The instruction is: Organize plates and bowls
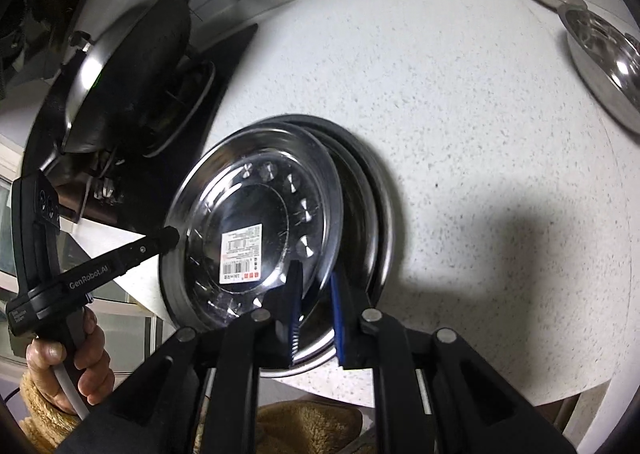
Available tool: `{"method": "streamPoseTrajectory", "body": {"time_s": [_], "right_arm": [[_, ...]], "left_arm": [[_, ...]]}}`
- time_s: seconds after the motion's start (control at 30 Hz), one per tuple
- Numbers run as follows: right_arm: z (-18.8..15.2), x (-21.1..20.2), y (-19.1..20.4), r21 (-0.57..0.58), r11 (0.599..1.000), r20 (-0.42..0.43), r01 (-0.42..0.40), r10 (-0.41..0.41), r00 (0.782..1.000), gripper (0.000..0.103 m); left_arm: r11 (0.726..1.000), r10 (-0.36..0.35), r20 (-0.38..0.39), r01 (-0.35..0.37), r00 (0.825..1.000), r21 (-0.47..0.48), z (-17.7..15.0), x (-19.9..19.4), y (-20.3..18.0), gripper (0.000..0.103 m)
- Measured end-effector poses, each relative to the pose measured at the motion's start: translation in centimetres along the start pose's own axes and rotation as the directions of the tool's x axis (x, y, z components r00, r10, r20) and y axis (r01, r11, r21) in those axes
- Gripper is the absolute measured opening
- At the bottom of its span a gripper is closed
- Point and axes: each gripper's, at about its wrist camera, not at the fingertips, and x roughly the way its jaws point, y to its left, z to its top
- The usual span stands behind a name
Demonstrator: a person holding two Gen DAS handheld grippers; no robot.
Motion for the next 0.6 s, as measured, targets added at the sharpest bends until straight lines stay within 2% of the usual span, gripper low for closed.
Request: {"method": "streamPoseTrajectory", "body": {"time_s": [0.37,0.43,0.6], "right_arm": [[-1.0,0.6,0.6,-0.002,0.998,0.002,0.063,-0.063,0.998,0.012],[-1.1,0.4,0.7,-0.014,0.997,0.004,0.075,-0.075,0.997,0.015],[-0.9,0.3,1.3,-0.038,0.993,0.009,0.109,-0.108,0.994,0.015]], "left_arm": [[1.0,-0.026,0.04,0.025,0.999,0.013,-0.2,-1.7,1.0,0.006],[1.0,-0.022,0.05,0.021,0.998,0.014,-0.2,-2.0,1.1,0.006],[1.0,-0.012,0.07,0.012,0.997,-0.001,-0.2,-3.0,1.5,0.006]]}}
